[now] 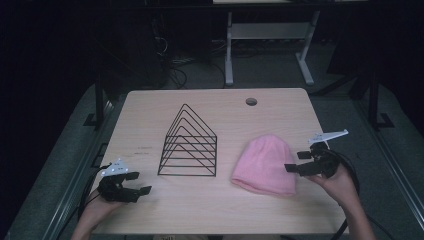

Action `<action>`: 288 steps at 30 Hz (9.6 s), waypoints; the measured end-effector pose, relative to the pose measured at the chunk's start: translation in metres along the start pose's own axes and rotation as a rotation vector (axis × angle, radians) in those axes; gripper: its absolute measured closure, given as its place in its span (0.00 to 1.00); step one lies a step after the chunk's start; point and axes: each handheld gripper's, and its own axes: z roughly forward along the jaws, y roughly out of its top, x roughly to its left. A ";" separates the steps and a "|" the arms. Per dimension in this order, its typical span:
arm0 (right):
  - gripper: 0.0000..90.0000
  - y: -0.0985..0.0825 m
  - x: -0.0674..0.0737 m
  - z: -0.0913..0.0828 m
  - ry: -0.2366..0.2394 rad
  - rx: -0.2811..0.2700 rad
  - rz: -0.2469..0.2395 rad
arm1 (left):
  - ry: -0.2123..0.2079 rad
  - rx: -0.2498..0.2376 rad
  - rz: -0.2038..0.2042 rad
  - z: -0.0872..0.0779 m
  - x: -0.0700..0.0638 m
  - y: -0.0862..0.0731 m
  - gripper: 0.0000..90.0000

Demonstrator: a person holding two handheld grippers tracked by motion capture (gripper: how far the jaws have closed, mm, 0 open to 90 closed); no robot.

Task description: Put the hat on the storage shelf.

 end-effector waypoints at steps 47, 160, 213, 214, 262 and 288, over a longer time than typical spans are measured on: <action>0.34 0.064 -0.051 0.064 -0.034 0.173 0.075 | 0.006 0.003 0.012 0.000 0.000 0.000 0.25; 0.85 0.157 0.058 -0.045 0.203 -0.097 -0.190 | -0.149 -0.006 0.124 -0.051 -0.004 0.108 0.26; 0.85 0.303 0.190 -0.032 0.344 -0.178 -0.470 | -0.273 -0.024 0.239 -0.069 -0.017 0.230 0.49; 0.85 0.304 0.191 -0.030 0.346 -0.178 -0.475 | -0.274 -0.020 0.235 -0.069 -0.016 0.230 0.54; 0.85 0.299 0.185 0.027 0.352 -0.186 -0.406 | -0.124 -0.006 0.187 -0.065 0.019 0.211 0.96; 0.85 0.293 0.172 0.036 0.312 -0.182 -0.395 | -0.114 0.003 0.217 -0.059 0.017 0.207 0.96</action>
